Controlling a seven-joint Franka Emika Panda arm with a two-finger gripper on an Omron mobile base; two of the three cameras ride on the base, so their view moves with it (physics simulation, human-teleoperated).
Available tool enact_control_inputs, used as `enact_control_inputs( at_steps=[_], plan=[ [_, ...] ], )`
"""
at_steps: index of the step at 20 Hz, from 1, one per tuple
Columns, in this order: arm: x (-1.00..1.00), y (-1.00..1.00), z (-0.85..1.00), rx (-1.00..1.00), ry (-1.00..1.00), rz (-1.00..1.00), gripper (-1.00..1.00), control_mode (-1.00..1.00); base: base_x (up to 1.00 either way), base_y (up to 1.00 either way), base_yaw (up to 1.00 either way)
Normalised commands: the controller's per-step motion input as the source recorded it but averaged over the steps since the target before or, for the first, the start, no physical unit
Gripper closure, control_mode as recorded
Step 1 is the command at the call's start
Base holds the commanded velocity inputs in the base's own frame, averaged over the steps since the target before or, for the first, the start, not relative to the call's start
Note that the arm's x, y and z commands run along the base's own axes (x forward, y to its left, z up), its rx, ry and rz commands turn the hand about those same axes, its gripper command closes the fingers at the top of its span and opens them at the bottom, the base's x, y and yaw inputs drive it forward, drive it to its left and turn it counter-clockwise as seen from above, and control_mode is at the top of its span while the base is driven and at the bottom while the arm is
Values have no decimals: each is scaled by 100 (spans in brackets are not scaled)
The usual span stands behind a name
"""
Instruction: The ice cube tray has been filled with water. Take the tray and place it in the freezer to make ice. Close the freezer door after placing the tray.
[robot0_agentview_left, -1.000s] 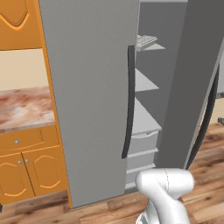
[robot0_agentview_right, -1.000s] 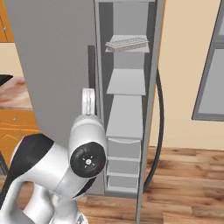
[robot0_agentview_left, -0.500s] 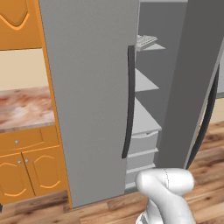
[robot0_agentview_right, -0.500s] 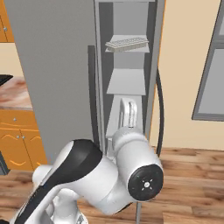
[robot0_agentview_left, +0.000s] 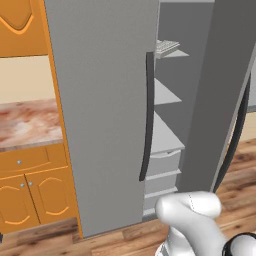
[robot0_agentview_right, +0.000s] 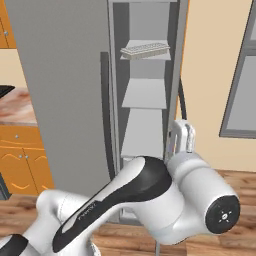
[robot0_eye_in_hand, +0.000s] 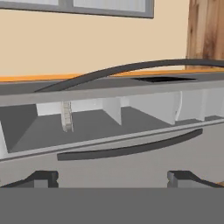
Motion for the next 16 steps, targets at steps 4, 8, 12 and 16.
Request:
enact_control_inputs(
  at_steps=[4, 8, 12, 16],
  plan=[
    [59, -29, -49, 0, 0, 9, -100, -100, 0, 0, 0],
    [60, -16, -50, 0, 0, 11, -100, -100, 0, 0, 0],
    [46, -8, -36, 0, 0, 11, -100, -100, 0, 0, 0],
    [39, -8, -31, 2, 0, 10, -100, -100, 0, 0, 0]
  ],
)
